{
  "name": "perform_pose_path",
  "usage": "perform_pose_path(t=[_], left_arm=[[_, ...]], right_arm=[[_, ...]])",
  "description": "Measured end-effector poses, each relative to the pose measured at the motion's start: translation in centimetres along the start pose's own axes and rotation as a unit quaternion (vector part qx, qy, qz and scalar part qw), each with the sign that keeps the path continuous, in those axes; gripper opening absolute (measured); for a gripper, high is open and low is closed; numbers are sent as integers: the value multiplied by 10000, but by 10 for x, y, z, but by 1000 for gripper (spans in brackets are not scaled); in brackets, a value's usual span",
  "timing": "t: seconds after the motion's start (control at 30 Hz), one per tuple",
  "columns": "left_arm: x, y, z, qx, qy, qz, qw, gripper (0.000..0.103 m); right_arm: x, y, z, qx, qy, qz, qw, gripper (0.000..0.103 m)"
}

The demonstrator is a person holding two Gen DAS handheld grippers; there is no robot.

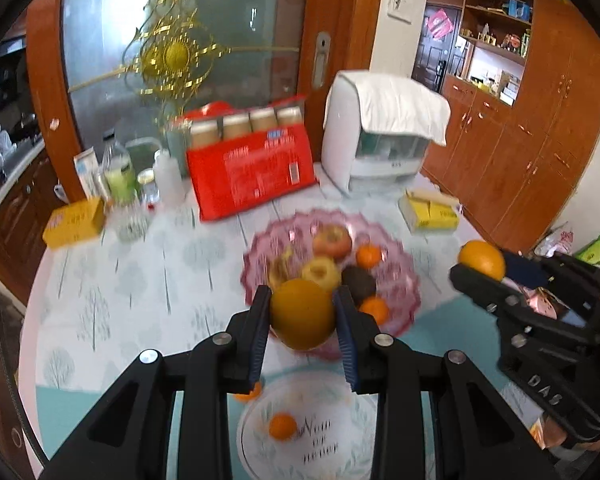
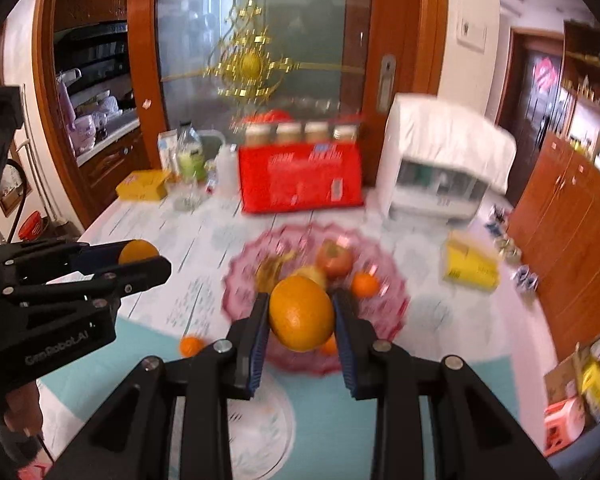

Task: Organize fruits
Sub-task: 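Carry oranges into the pink bowl and open both tools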

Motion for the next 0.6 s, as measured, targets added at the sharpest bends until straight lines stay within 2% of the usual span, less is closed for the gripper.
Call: perform_pose_path(t=[0.13, 0.27, 0.4, 0.6], left_arm=[[17, 30, -2, 36, 148, 63, 9999, 30], [49, 45, -7, -85, 246, -26, 9997, 30], [90, 38, -14, -229, 279, -288, 9989, 30], [154, 12, -27, -421, 397, -788, 9952, 30]], right_arm=[[10, 34, 15, -80, -176, 240, 9995, 32], [42, 49, 29, 57, -151, 163, 9997, 32], [90, 40, 34, 279, 17, -214, 9994, 32], [158, 5, 28, 359, 240, -823, 9957, 32]])
Point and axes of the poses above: each gripper's, at about its wrist camera, not at the fingertips, and x roughly the way its jaws point, z to its right, y to its top, the point moved 8 cm from there along x, roughly the way its jaws point, and after that the axes turned 7 degrees about -y, right-handed, at the moved point
